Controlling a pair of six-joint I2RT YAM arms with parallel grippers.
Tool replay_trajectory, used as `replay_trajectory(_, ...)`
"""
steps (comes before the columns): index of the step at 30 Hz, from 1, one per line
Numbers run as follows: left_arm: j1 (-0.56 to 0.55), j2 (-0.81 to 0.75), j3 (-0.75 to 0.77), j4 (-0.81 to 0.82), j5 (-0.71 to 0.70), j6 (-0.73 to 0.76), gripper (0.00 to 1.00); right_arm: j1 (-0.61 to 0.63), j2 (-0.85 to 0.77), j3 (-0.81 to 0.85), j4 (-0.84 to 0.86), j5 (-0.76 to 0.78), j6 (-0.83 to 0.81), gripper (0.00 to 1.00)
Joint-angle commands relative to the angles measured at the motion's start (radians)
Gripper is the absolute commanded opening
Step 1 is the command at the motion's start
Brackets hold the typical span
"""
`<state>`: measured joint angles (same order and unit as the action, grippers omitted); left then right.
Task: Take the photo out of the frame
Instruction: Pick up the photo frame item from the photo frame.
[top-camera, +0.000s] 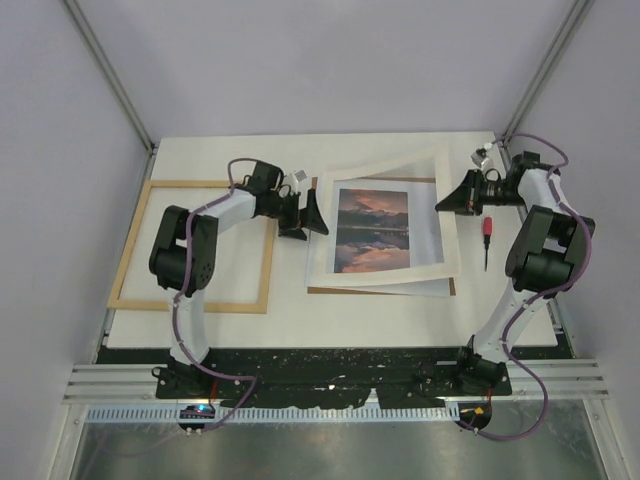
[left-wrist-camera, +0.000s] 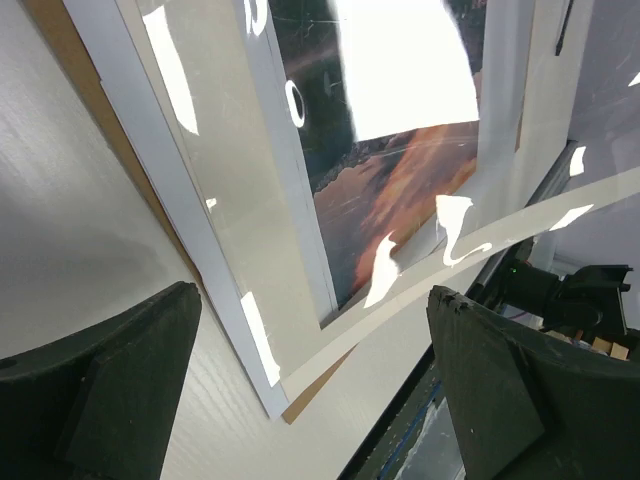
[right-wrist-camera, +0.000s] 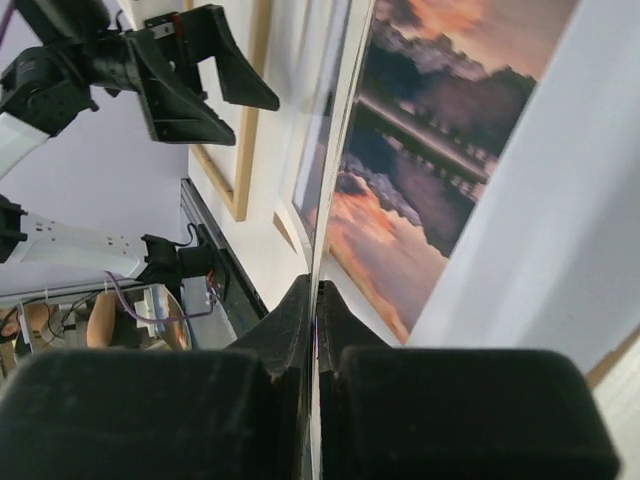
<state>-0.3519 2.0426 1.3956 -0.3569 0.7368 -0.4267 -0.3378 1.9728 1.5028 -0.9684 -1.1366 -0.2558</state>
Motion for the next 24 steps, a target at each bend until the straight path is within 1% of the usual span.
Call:
replay_trajectory(1, 0.063, -0.093, -0.006, 0.047, 0.108, 0.028, 1.00, 0.039, -0.123, 0.120, -0.079, -0.135, 0.026, 0.08)
replay_trajectory(4, 0.090, -0.101, -0.013, 0.079, 0.163, 0.017, 1.00, 0.066, -0.158, 0.161, -0.078, -0.187, 0.065, 0.08)
replay_trajectory(6, 0.096, -0.105, -0.030, 0.130, 0.197, 0.006, 1.00, 0.100, -0.173, 0.194, -0.061, -0.209, 0.104, 0.08)
replay_trajectory(8, 0.103, -0.107, -0.038, 0.168, 0.225, -0.007, 1.00, 0.137, -0.186, 0.218, -0.027, -0.218, 0.147, 0.08)
replay_trajectory(10, 0.109, -0.111, -0.059, 0.246, 0.272, -0.055, 1.00, 0.169, -0.198, 0.238, 0.038, -0.229, 0.225, 0.08)
replay_trajectory(11, 0.114, -0.114, -0.076, 0.304, 0.306, -0.093, 1.00, 0.190, -0.206, 0.243, 0.115, -0.236, 0.313, 0.08)
replay_trajectory(12, 0.119, -0.120, -0.086, 0.346, 0.329, -0.130, 1.00, 0.201, -0.224, 0.247, 0.156, -0.235, 0.360, 0.08)
replay_trajectory(13, 0.125, -0.127, -0.096, 0.396, 0.363, -0.161, 1.00, 0.224, -0.230, 0.247, 0.265, -0.232, 0.457, 0.08)
replay_trajectory(14, 0.134, -0.137, -0.108, 0.432, 0.386, -0.200, 1.00, 0.247, -0.250, 0.246, 0.316, -0.227, 0.507, 0.08)
replay_trajectory(15, 0.146, -0.153, -0.121, 0.470, 0.401, -0.228, 1.00, 0.258, -0.267, 0.246, 0.432, -0.213, 0.615, 0.08)
replay_trajectory(16, 0.162, -0.171, -0.135, 0.505, 0.420, -0.245, 1.00, 0.284, -0.275, 0.247, 0.485, -0.204, 0.674, 0.08)
replay_trajectory(17, 0.175, -0.194, -0.148, 0.530, 0.432, -0.263, 1.00, 0.296, -0.279, 0.250, 0.593, -0.200, 0.764, 0.08)
replay_trajectory(19, 0.218, -0.252, -0.174, 0.579, 0.464, -0.299, 1.00, 0.338, -0.270, 0.284, 0.681, -0.174, 0.863, 0.08)
replay_trajectory(20, 0.246, -0.281, -0.187, 0.602, 0.479, -0.317, 1.00, 0.388, -0.264, 0.324, 0.700, -0.160, 0.901, 0.08)
replay_trajectory(22, 0.306, -0.340, -0.220, 0.647, 0.513, -0.348, 1.00, 0.442, -0.239, 0.382, 0.741, -0.135, 0.967, 0.08)
replay_trajectory(24, 0.394, -0.402, -0.247, 0.648, 0.536, -0.353, 1.00, 0.495, -0.216, 0.434, 0.804, -0.120, 1.033, 0.08)
